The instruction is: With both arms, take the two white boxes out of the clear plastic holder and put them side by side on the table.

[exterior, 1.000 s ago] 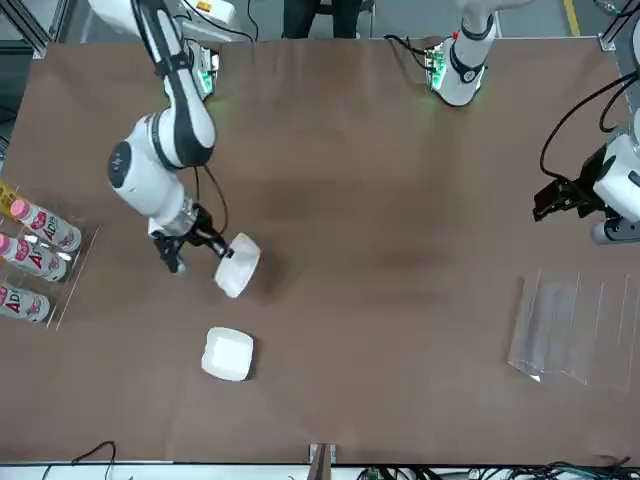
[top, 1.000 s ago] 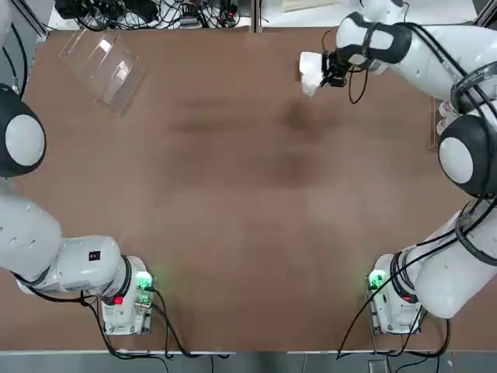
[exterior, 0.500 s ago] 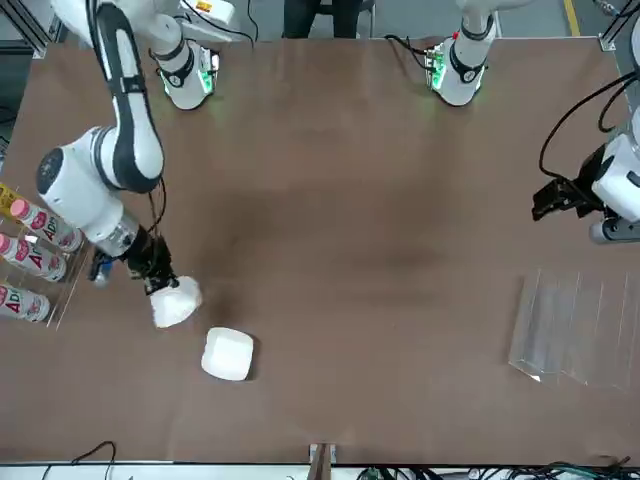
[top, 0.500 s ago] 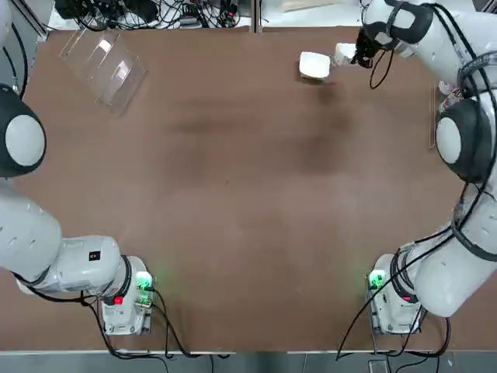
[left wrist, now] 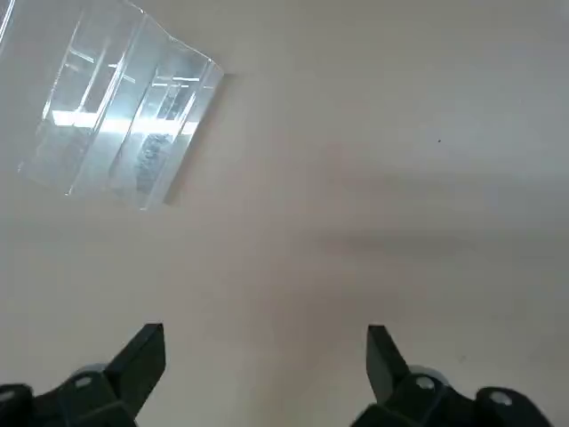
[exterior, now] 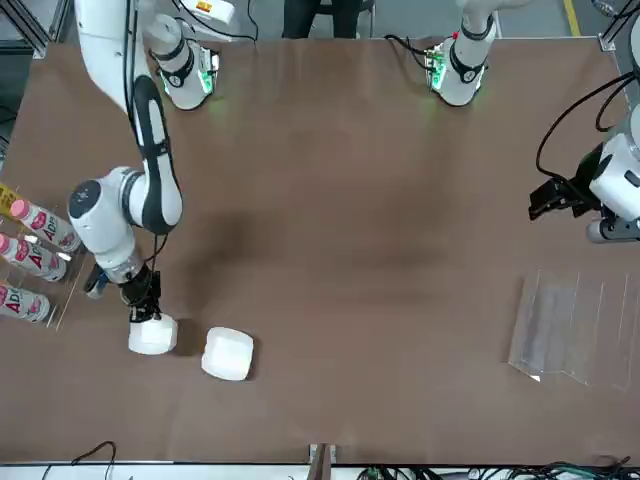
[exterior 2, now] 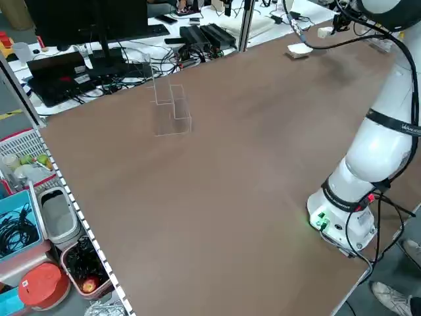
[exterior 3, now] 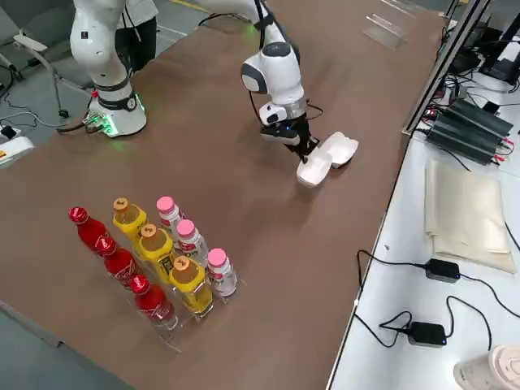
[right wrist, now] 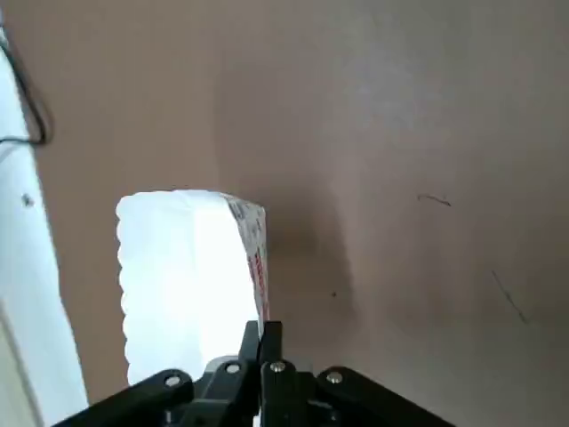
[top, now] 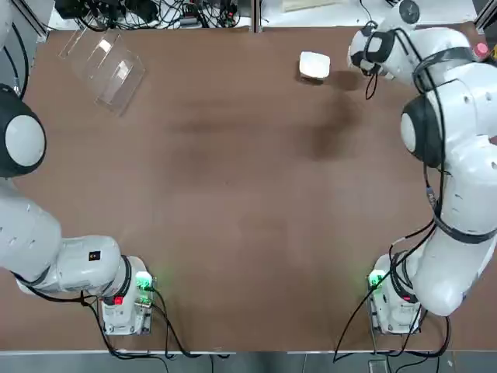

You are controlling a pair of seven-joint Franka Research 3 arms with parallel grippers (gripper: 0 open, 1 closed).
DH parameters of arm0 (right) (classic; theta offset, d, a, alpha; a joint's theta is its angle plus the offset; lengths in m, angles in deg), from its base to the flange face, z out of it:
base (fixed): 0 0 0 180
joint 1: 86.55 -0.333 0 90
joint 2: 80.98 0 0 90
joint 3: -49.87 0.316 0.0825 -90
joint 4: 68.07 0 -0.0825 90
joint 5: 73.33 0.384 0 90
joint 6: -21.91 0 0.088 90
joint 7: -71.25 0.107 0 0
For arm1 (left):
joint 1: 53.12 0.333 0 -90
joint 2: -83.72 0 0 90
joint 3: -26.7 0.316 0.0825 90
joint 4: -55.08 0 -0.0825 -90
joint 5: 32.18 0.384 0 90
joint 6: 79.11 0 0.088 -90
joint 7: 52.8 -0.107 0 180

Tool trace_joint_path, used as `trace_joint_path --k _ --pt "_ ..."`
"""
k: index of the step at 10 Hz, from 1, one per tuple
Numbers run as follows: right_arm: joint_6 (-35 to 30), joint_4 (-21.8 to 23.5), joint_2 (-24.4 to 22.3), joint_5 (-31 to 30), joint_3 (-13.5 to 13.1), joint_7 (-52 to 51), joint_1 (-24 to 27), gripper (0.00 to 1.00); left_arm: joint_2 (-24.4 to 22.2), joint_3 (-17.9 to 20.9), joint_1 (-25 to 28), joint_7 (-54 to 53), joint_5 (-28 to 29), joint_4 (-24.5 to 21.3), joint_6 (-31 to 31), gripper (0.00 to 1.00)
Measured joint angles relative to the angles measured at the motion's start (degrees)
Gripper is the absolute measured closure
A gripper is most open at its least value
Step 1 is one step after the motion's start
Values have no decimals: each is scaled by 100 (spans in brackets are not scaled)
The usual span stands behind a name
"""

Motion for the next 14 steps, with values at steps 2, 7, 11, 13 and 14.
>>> trace_joint_path --k 2,7,11,13,14 --pt "111 -51 240 400 107 28 -1 98 0 1 8 0 -1 -2 -16 0" --pt "537 -70 395 1019 500 47 0 98 0 4 46 -3 -1 -2 -27 0" --pt "657 -88 543 1160 581 54 5 98 0 4 47 -4 -1 -3 -29 0" --pt "778 -97 571 1167 581 57 5 95 0 4 47 -4 -1 -3 -29 0" --pt "795 -104 571 1176 580 66 5 88 0 4 47 -4 -1 -3 -29 0"
